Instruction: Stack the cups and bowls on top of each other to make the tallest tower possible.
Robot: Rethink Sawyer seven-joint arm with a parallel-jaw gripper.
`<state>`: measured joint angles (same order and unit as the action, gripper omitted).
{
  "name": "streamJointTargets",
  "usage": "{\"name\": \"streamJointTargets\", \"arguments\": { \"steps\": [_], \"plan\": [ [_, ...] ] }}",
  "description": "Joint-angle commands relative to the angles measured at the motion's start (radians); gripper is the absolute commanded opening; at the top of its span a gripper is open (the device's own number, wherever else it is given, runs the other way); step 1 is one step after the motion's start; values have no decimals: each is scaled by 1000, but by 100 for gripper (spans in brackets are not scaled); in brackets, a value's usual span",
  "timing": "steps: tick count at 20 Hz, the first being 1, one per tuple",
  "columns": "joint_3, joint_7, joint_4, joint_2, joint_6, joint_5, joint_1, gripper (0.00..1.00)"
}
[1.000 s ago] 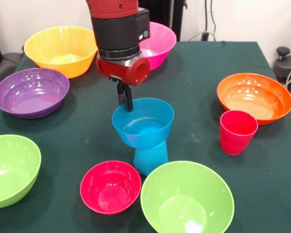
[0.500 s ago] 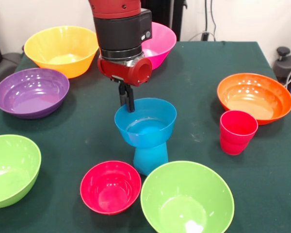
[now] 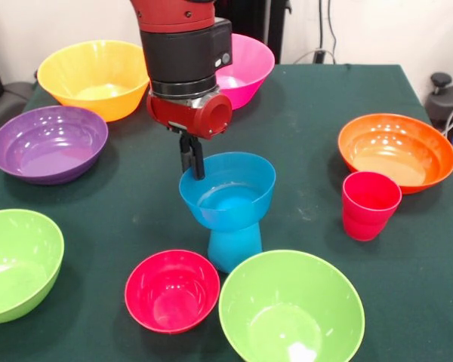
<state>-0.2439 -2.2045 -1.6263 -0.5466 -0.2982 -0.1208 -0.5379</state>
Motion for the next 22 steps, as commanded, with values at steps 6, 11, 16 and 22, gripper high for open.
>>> {"name": "streamJointTargets", "arguments": {
  "steps": [6,11,16,22],
  "plan": [
    [11,-5,5,48,-64,-51,67,0],
    [17,-17,-6,49,-47,-46,78,0],
    [30,-44,-47,34,-17,-41,100,0],
    [31,-42,-64,34,1,-41,97,0]
  ]
}}
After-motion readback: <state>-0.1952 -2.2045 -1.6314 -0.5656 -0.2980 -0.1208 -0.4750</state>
